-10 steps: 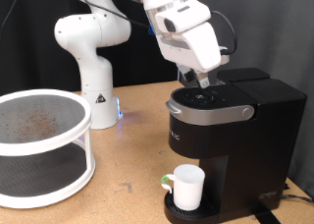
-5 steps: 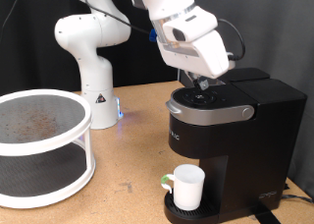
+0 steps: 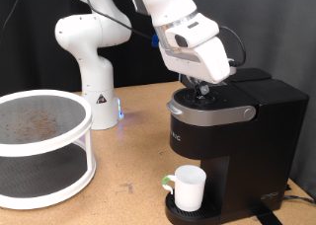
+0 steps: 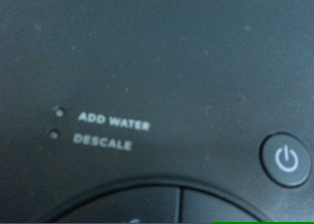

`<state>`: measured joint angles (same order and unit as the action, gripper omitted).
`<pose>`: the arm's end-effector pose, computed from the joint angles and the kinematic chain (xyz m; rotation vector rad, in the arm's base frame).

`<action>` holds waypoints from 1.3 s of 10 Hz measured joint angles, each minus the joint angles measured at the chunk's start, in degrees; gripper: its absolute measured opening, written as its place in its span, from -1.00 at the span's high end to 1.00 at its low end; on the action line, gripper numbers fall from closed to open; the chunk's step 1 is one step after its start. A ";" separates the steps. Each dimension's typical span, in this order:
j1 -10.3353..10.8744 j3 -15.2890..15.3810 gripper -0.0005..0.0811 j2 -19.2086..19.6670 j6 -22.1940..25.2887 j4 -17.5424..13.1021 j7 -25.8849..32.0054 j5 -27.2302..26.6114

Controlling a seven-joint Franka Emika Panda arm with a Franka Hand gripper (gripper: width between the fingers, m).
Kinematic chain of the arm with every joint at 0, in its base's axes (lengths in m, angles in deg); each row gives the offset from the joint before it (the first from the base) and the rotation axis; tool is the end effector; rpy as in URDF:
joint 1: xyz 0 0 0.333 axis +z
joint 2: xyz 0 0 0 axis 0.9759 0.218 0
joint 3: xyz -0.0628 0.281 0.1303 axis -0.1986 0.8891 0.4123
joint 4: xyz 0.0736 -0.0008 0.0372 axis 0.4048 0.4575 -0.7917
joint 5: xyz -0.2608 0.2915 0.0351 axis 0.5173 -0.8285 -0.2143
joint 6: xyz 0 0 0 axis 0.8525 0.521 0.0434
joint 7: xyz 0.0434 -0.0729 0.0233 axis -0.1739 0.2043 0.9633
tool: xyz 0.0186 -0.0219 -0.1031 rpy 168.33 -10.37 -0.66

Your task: Make a cup of coffee with the keurig machine

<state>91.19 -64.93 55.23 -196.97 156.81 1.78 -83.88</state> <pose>0.4864 0.0846 0.4208 -2.5640 -1.2103 -0.4536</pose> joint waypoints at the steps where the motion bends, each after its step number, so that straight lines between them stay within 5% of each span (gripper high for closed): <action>1: -0.04 -0.01 0.98 0.02 -0.12 0.01 -0.23 -0.12; 8: -0.63 -0.70 0.98 0.37 -2.06 0.16 -3.21 -0.33; 13: -1.18 -3.14 0.98 4.07 9.22 -5.32 -9.10 -4.90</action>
<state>90.01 -68.07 59.30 -187.75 151.49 -7.32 -88.78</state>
